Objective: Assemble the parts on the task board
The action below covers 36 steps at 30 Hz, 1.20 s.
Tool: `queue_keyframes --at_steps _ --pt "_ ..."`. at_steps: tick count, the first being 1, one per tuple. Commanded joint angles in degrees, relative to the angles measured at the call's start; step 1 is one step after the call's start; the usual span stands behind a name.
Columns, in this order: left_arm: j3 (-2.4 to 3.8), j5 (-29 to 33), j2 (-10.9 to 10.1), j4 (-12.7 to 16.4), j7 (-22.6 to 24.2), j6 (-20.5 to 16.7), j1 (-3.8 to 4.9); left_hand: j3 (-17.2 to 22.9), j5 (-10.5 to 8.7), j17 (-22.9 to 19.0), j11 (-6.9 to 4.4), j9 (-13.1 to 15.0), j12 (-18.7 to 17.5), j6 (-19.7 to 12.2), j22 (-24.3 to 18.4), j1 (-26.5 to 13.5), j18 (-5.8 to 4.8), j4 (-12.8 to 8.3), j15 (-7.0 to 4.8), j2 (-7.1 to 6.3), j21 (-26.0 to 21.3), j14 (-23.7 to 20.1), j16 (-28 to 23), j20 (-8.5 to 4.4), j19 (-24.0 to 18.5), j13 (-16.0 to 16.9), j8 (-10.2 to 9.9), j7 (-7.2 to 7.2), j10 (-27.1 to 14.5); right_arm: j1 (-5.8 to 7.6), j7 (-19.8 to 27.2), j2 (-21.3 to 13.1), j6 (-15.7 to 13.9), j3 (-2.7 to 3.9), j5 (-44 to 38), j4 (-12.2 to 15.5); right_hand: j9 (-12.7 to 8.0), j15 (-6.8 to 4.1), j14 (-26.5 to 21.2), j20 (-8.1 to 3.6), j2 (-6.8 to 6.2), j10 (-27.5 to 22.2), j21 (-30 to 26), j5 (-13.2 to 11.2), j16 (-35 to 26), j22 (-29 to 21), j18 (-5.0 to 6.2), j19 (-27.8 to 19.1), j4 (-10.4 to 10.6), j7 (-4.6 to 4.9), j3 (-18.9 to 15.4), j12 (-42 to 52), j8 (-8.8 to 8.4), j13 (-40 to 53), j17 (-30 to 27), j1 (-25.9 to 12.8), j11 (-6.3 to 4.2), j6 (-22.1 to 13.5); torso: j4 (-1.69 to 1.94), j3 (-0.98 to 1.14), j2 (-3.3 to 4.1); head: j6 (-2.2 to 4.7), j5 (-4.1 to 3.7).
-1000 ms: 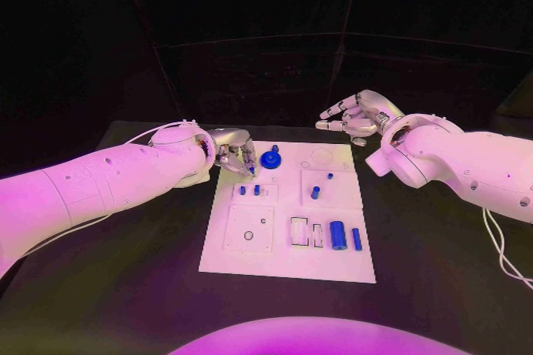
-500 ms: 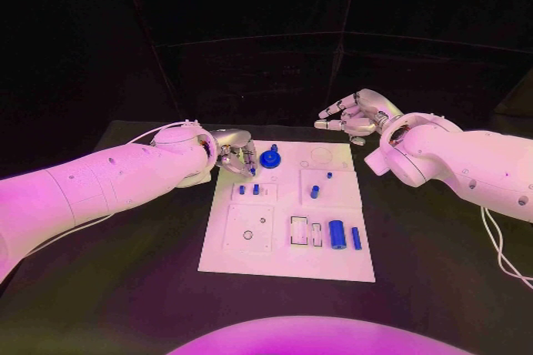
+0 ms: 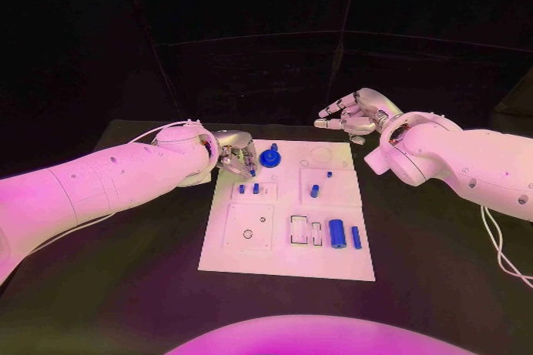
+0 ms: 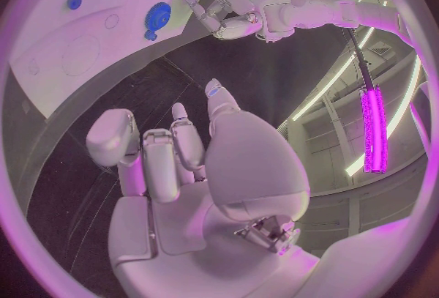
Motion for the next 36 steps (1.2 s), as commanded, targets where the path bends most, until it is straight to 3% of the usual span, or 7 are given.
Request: queue_keyframes --at_steps 1,22,29,36 --pt "0.02 0.24 0.12 -0.06 -0.45 1.22 0.04 0.4 -0.29 -0.05 0.01 -0.05 -0.2 0.3 -0.05 -0.57 -0.97 0.0 -0.43 -0.05 0.19 1.04 -0.27 -0.1 0.28 -0.04 -0.22 0.23 0.51 0.12 0.37 0.01 0.2 0.03 -0.11 0.1 -0.1 -0.35 2.84 -0.21 0.36 -0.28 -0.21 0.27 -0.26 -0.06 1.0 -0.24 0.05 -0.12 -0.3 -0.25 0.33 0.06 0.13 -0.07 -0.08 -0.04 0.01 0.01 0.0 -0.02 -0.02" --pt "0.0 0.24 0.75 -0.69 -1.88 0.95 0.0 0.7 -0.3 -0.32 0.43 -0.15 -1.29 -0.34 0.25 -0.96 -1.03 -0.18 -0.14 -0.29 0.34 1.04 -0.31 0.08 0.19 -0.07 -1.16 0.73 0.17 0.12 0.36 0.17 0.29 0.03 -0.11 0.05 -0.09 -0.36 2.85 -0.22 0.51 -0.24 -0.25 0.32 -0.3 -0.08 1.0 -0.19 0.04 -0.14 -0.43 -0.21 0.41 0.08 0.12 -0.03 -0.1 -0.02 0.01 0.0 0.01 -0.06 -0.06" --pt "0.0 0.24 0.83 -0.75 -1.57 0.36 0.0 1.15 -0.31 -0.65 0.63 -0.29 -2.03 -2.61 0.7 -1.21 -1.06 -0.48 0.07 -0.66 0.61 1.03 -0.34 0.33 0.16 0.05 -3.15 1.05 0.49 0.12 0.3 0.18 0.37 0.03 -0.11 0.01 -0.09 -0.36 2.85 -0.22 0.51 -0.24 -0.25 0.32 -0.3 -0.08 1.0 -0.19 0.04 -0.14 -0.43 -0.21 0.41 0.08 0.12 -0.03 -0.1 -0.02 0.05 0.0 -0.02 -0.09 -0.14" --pt "0.01 0.24 0.64 -0.76 -1.71 0.36 0.0 1.33 -0.3 -0.83 0.75 -0.27 -2.44 -3.27 0.85 -1.27 -1.07 -0.67 0.14 -0.93 0.68 1.01 -0.37 0.4 0.15 0.03 -3.87 1.21 0.44 0.12 0.01 0.16 0.74 0.03 -0.11 -0.1 -0.09 -0.36 2.8 -0.22 0.52 -0.43 -0.39 0.32 -0.41 -0.36 1.05 -0.3 0.03 -0.14 -0.47 -0.45 0.42 -0.21 -0.12 -0.03 -0.1 -0.03 0.04 0.01 -0.05 -0.05 -0.17"
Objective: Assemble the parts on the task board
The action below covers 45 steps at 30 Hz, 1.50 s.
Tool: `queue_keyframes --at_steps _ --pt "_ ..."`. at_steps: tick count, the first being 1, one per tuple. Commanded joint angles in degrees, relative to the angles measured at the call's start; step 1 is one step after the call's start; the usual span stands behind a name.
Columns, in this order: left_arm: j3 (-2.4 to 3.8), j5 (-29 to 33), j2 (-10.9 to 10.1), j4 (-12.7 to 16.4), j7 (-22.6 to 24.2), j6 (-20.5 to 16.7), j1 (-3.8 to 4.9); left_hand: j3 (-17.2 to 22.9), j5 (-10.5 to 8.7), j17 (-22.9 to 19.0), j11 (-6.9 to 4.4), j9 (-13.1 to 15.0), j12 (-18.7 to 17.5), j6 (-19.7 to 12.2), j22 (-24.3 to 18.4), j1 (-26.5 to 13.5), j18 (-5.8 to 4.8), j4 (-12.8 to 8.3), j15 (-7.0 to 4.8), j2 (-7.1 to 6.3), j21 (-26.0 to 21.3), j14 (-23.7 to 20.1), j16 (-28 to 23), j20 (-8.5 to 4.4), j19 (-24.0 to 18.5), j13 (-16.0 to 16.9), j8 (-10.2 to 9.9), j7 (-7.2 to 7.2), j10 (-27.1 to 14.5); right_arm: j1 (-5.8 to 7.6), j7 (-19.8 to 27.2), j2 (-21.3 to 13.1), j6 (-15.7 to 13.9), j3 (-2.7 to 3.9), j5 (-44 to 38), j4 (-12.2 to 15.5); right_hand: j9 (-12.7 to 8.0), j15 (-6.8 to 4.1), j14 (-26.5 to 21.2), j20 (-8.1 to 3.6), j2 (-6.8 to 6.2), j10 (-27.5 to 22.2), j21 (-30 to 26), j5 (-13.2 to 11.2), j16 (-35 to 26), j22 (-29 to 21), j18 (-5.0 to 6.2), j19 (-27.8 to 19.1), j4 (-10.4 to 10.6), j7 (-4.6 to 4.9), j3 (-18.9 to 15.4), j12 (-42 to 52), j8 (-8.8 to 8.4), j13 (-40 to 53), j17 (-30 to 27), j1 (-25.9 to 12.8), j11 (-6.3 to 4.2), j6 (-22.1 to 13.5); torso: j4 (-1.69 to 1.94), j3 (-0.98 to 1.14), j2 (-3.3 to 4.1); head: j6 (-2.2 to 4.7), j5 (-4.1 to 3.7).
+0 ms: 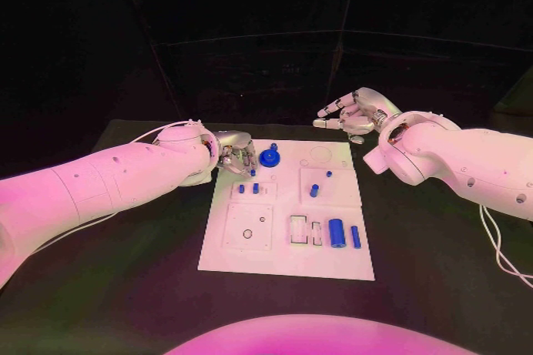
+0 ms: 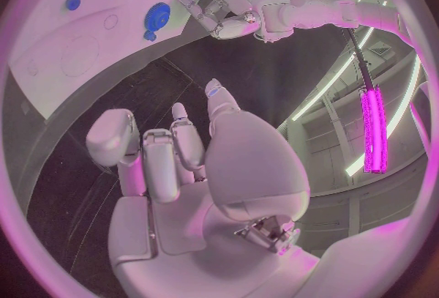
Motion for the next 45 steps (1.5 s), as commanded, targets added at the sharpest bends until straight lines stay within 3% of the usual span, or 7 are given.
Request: queue_keyframes --at_steps 1,7,15,19,27,34,45 --pt "0.04 0.19 -0.15 0.01 -0.23 -0.22 0.07 0.33 -0.3 -0.09 0.37 -0.02 -0.32 -0.43 0.14 -0.48 -1.09 0.0 0.15 -0.17 0.29 1.01 -0.35 0.4 0.17 0.02 -0.43 0.02 0.01 0.12 -0.01 0.01 0.68 0.03 -0.11 -0.01 -0.09 -0.36 2.8 -0.22 0.52 -0.43 -0.39 0.32 -0.41 -0.23 1.05 -0.3 0.03 -0.14 -0.47 -0.45 0.19 -0.21 -0.16 -0.03 -0.1 -0.03 0.01 0.02 -0.02 0.03 -0.01" --pt "0.04 0.19 -0.66 0.11 -0.46 -0.39 0.06 0.4 -0.3 -0.2 0.48 0.0 -0.53 -0.59 0.11 -0.5 -1.08 -0.1 0.23 -0.31 0.24 1.0 -0.38 0.46 0.13 0.01 -0.68 0.17 -0.08 0.12 -0.87 -0.11 1.65 0.03 -0.77 -0.11 -0.12 -0.47 1.95 -0.26 0.72 -6.44 -2.42 0.26 -2.28 -3.84 1.65 -1.83 -0.25 -0.18 -0.73 -8.33 0.26 -8.86 -3.4 0.5 -0.18 -0.25 0.04 -0.02 0.02 0.09 -0.03" --pt "0.11 3.88 -3.48 1.4 2.2 -5.96 0.05 1.02 -0.29 -2.32 0.91 0.36 -1.33 1.23 -3.2 -0.46 -0.36 -0.35 0.55 -0.18 -3.11 0.26 -1.42 0.77 -1.42 0.0 -0.23 0.52 -0.41 0.1 -2.6 -0.61 5.18 0.02 -10.36 -1.17 0.21 -1.26 0.72 -1.23 2.01 -20.44 -6.77 -1.6 -7.65 -10.17 2.6 -3.32 -3.94 -1.07 3.88 -41.89 2.26 -39.03 -11.0 7.74 -1.02 5.03 0.12 0.0 -0.06 0.26 -0.27" --pt "0.15 17.29 -5.82 2.67 8.51 -14.1 0.14 2.1 -0.25 -13.98 0.72 0.59 -1.46 3.45 -14.36 -0.16 2.04 -0.63 0.34 0.49 -14.58 -3.71 -8.34 0.76 -6.65 0.1 0.86 0.44 0.82 0.04 -3.25 -1.14 7.96 0.0 -19.19 -1.42 -0.17 -0.8 1.13 -1.25 1.09 -15.82 -6.78 -2.39 -8.26 -9.82 2.62 -2.29 -5.55 -1.12 7.79 -53.96 2.27 -50.24 -11.64 9.19 -0.63 8.13 0.04 0.03 -0.07 0.68 -0.83" --pt "0.12 48.13 -9.48 6.67 19.48 -22.4 0.17 0.91 -0.33 -21.31 0.33 0.45 -0.72 3.92 -22.22 -3.21 3.39 1.67 0.36 1.34 -23.34 -6.32 -13.63 0.74 -10.25 0.53 1.25 0.26 2.2 -1.01 -4.02 -2.59 9.28 -0.03 -36.08 0.09 -0.29 -1.02 1.31 -0.8 -1.28 -13.92 -6.63 -2.7 -8.34 -9.25 2.25 -1.73 -7.1 -1.64 11.06 -60.66 0.95 -56.55 -11.68 8.48 -0.68 9.45 0.02 -0.04 0.09 1.59 -2.17" --pt "0.06 64.69 -11.87 10.43 27.7 -18.5 -0.02 -2.02 -0.4 -25.62 0.92 0.22 -0.66 2.56 -23.66 -5.71 3.23 3.84 0.94 1.07 -25.73 -8.8 -16.7 1.2 -11.37 0.59 0.88 0.75 0.88 -2.72 -5.6 -3.07 10.33 -0.05 -46.36 1.17 -0.34 -0.59 1.4 -0.47 -2.47 -14.53 -6.59 -3.35 -8.27 -9.13 2.18 -1.58 -7.02 -1.49 11.95 -62.77 -0.11 -59.06 -11.64 7.35 -0.22 9.24 0.09 -0.16 -0.02 1.84 -3.04" --pt "0.03 71.92 -13.18 11.74 32.23 -14.01 -0.11 -4.79 -0.32 -28.75 1.21 0.3 0.04 1.72 -24.8 -5.4 3.32 4.78 1.23 1.61 -27.54 -11.18 -18.43 1.63 -12.03 0.86 0.94 0.94 -0.2 -5.15 -6.73 -2.26 12.57 -0.06 -50.06 0.99 -0.35 0.16 1.2 0.23 -3.77 -15.85 -7.08 -3.64 -8.75 -9.87 2.29 -1.87 -7.37 -0.64 13.46 -65.1 -1.88 -62.51 -12.51 6.73 0.76 8.27 0.01 -0.1 0.05 1.89 -3.26"
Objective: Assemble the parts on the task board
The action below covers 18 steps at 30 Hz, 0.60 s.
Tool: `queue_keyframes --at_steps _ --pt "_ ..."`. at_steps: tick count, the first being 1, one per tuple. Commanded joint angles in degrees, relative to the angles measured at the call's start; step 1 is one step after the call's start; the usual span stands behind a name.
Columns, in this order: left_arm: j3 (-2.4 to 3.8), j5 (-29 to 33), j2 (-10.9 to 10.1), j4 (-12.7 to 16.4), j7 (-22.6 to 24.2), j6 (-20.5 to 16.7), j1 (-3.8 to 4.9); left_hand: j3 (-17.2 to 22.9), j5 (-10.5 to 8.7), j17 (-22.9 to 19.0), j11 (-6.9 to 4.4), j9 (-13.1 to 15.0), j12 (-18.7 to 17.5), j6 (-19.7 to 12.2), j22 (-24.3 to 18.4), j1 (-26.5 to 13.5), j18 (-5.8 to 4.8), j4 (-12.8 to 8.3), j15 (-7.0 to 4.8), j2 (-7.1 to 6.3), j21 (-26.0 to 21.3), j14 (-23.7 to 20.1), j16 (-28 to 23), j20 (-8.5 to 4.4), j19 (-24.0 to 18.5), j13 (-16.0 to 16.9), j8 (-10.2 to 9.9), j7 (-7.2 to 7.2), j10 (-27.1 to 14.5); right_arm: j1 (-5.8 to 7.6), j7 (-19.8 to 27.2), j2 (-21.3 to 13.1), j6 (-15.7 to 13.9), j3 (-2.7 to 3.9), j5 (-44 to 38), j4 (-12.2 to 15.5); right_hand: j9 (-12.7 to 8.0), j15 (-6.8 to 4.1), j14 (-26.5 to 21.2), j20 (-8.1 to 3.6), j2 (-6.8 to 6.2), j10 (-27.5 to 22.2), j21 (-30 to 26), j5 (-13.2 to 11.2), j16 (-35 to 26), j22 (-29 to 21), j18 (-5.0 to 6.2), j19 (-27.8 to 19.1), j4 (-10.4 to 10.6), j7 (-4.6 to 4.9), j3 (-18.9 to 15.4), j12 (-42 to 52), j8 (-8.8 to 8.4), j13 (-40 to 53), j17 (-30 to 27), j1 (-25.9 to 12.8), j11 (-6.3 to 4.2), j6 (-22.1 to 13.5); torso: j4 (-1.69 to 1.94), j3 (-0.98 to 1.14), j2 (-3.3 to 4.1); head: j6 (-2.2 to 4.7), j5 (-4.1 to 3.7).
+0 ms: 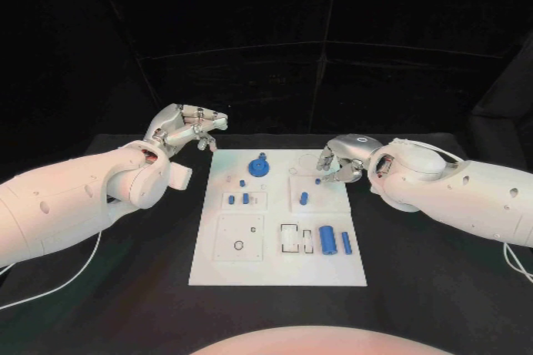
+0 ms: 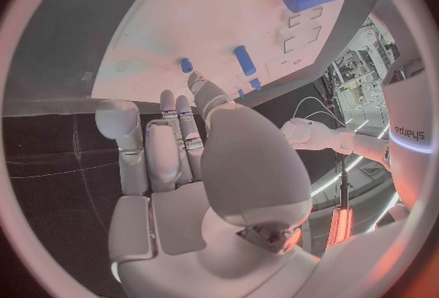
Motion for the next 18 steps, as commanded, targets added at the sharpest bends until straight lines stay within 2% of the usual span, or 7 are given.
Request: queue_keyframes --at_steps 1,4,8,18 --pt "0.04 6.0 -0.14 0.46 4.09 2.68 0.05 -0.35 -0.11 -0.24 0.09 0.05 0.27 -0.35 -0.12 0.42 0.72 0.0 0.01 0.22 -0.31 -0.65 -0.29 -0.02 -0.55 0.07 0.05 -0.08 -0.33 -0.3 -0.82 0.36 1.85 0.04 -3.56 -0.13 -0.06 0.48 1.07 0.38 -0.61 -0.32 -0.24 -0.33 -0.29 -0.1 0.47 0.07 -0.14 0.16 0.59 -0.42 -0.46 -0.52 -0.11 -0.04 0.16 -0.2 -0.01 0.02 0.05 -0.1 -0.23" --pt "0.03 6.35 -0.24 0.75 4.24 3.03 0.04 -0.48 -0.11 -0.41 0.09 0.06 0.35 -0.35 -0.2 0.61 0.73 -0.04 0.02 0.29 -0.43 -0.79 -0.36 -0.01 -0.56 0.1 0.09 -0.08 -0.39 -0.7 -0.65 0.84 2.01 0.04 -3.67 -0.5 -0.03 0.54 1.08 0.48 -0.45 -0.29 -0.19 -0.36 -0.25 0.0 0.47 0.12 -0.37 0.26 1.31 -0.65 -0.74 -1.2 -0.07 0.2 0.26 -0.2 0.07 0.0 0.03 -0.19 -0.25" --pt "0.03 6.53 -0.29 1.03 4.21 3.27 0.04 -0.62 -0.1 -0.83 0.09 0.07 0.45 -0.37 -0.31 0.88 0.73 -0.1 0.02 0.4 -0.58 -1.04 -0.58 0.01 -0.58 0.13 0.15 -0.07 -0.45 -1.12 -0.41 1.38 2.22 0.04 -3.55 -1.05 0.02 0.61 1.09 0.57 0.05 0.11 -0.15 -3.26 -0.16 0.03 0.48 0.16 -1.24 0.43 4.08 -1.05 -1.24 -2.74 -0.02 1.09 0.37 0.03 0.04 0.04 0.03 -0.28 -0.22" --pt "0.01 6.65 -0.33 1.03 3.76 3.46 0.03 -0.88 -0.11 -1.3 0.14 0.07 0.6 -0.47 -0.48 1.28 0.73 -0.2 0.05 0.53 -0.83 -1.36 -0.81 0.03 -0.58 0.17 0.2 0.02 -0.61 -1.74 0.31 2.51 2.36 0.04 -2.96 -1.87 0.08 0.58 1.12 0.57 0.03 1.16 0.22 -3.95 0.02 0.5 0.43 0.37 -1.92 0.55 8.23 -1.21 -1.59 -4.6 0.04 0.75 0.36 0.8 -0.07 0.07 0.05 -0.4 0.04"
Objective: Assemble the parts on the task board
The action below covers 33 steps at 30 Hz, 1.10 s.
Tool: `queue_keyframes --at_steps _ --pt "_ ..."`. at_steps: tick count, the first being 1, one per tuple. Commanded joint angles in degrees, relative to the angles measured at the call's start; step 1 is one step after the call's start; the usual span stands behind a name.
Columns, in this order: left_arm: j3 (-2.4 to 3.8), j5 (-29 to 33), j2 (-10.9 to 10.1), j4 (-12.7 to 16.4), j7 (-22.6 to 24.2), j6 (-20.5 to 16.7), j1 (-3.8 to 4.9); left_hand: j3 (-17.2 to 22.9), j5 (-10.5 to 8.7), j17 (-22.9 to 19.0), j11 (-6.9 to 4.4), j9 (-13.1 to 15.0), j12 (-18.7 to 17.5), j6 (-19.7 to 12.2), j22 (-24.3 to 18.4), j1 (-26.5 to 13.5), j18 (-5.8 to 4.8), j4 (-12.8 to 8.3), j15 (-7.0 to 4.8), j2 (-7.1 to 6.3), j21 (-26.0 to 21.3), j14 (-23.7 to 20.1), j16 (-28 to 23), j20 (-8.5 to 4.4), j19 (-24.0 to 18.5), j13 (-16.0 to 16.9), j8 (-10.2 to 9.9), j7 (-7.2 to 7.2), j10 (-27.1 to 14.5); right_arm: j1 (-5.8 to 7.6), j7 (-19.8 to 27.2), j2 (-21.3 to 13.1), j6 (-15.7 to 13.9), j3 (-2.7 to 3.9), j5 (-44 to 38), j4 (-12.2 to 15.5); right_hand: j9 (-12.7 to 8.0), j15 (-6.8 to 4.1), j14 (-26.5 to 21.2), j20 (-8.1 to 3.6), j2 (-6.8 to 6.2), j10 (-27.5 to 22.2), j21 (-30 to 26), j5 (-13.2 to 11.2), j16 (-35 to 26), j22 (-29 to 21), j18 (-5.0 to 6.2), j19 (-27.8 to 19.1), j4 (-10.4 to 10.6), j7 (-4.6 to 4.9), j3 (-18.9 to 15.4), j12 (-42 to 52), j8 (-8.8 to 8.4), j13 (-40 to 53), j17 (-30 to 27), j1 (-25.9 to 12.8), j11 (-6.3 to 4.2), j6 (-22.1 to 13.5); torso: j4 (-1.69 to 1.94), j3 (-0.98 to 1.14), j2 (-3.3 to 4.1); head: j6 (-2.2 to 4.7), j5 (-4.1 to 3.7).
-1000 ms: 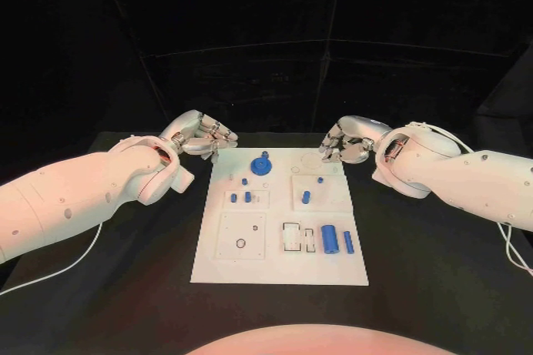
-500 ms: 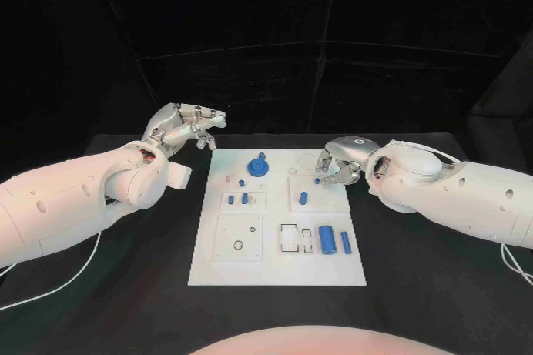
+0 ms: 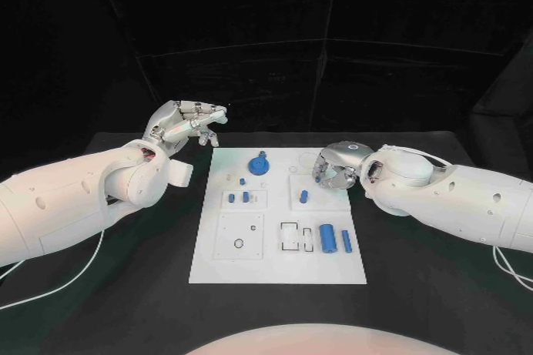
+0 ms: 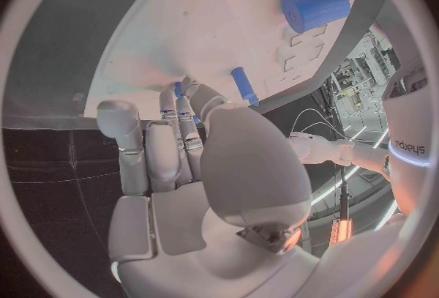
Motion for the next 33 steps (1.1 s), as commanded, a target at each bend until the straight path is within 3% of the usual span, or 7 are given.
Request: queue_keyframes --at_steps 1,7,12,23,33 --pt "0.04 1.06 -0.02 0.01 1.05 1.06 0.07 -0.4 -0.11 -0.24 -0.06 0.06 0.43 -0.5 -0.12 0.78 0.75 -0.05 -0.04 -0.06 -0.29 -0.52 -0.45 -0.12 -0.43 0.09 0.22 0.03 -0.44 0.01 0.57 0.41 0.72 0.01 -0.27 -0.3 0.07 0.36 1.33 0.34 0.05 0.68 0.27 -0.54 0.04 0.18 0.43 0.18 -0.23 0.15 1.51 -0.39 -0.31 -0.58 0.06 0.03 0.06 0.5 -0.04 0.0 0.01 -0.06 0.02" --pt "0.04 1.07 0.13 -0.04 0.88 1.02 0.07 -0.49 -0.11 -0.38 -0.07 0.07 0.55 -0.53 -0.23 1.16 0.75 -0.17 -0.04 0.11 -0.45 -0.65 -0.5 -0.11 -0.41 0.12 0.28 0.03 -0.52 -0.3 0.67 1.03 1.18 0.01 0.04 -1.03 0.09 0.34 1.37 0.3 -0.24 1.39 0.58 -1.08 0.28 0.55 0.38 0.3 -0.67 0.24 5.1 -0.5 -0.44 -1.74 0.24 -0.81 0.05 1.11 0.05 -0.02 0.02 -0.18 -0.19" --pt "0.04 1.07 0.25 -0.17 0.72 1.06 0.07 -0.52 -0.11 -0.45 -0.07 0.07 0.6 -0.54 -0.27 1.3 0.76 -0.22 -0.04 0.17 -0.5 -0.7 -0.52 -0.11 -0.4 0.13 0.31 0.03 -0.54 -0.55 0.69 1.42 1.49 0.01 0.24 -1.46 0.16 0.19 1.33 0.18 -0.5 2.19 0.93 -1.12 0.24 0.95 0.35 0.47 -1.08 0.15 7.77 -0.46 -0.34 -1.98 -0.16 -1.58 -0.1 1.91 -0.07 0.03 0.0 -0.32 0.02" --pt "0.04 1.07 0.26 -0.3 0.14 1.25 0.08 -0.67 -0.11 -0.65 -0.02 0.05 0.67 -0.69 -0.37 1.56 0.75 -0.33 -0.02 0.17 -0.64 -0.84 -0.61 -0.11 -0.37 0.14 0.32 0.09 -0.71 -0.69 -0.88 1.58 2.17 0.01 -0.05 -1.6 0.56 -0.7 1.35 -0.63 0.52 5.53 3.12 -1.67 -0.13 4.49 -0.19 1.97 -2.36 -0.77 11.59 0.56 0.69 -1.65 -1.68 -1.68 -1.18 5.14 -0.03 0.02 -0.03 -0.53 -0.14" --pt "0.03 1.07 0.34 -0.49 -0.22 1.58 0.08 -0.84 -0.11 -0.88 0.05 0.03 0.73 -0.91 -0.49 1.87 0.74 -0.46 0.03 0.2 -0.81 -1.02 -0.69 -0.08 -0.36 0.14 0.31 0.18 -0.96 -0.74 -2.34 1.05 -2.55 0.02 -1.54 -0.46 0.46 -0.83 1.46 -0.89 0.82 6.02 4.42 -2.02 0.23 6.57 -0.53 2.72 -3.4 -0.77 13.98 0.34 0.42 -1.67 -1.57 -1.9 -1.26 5.5 -0.08 0.05 -0.06 -0.6 -0.22"
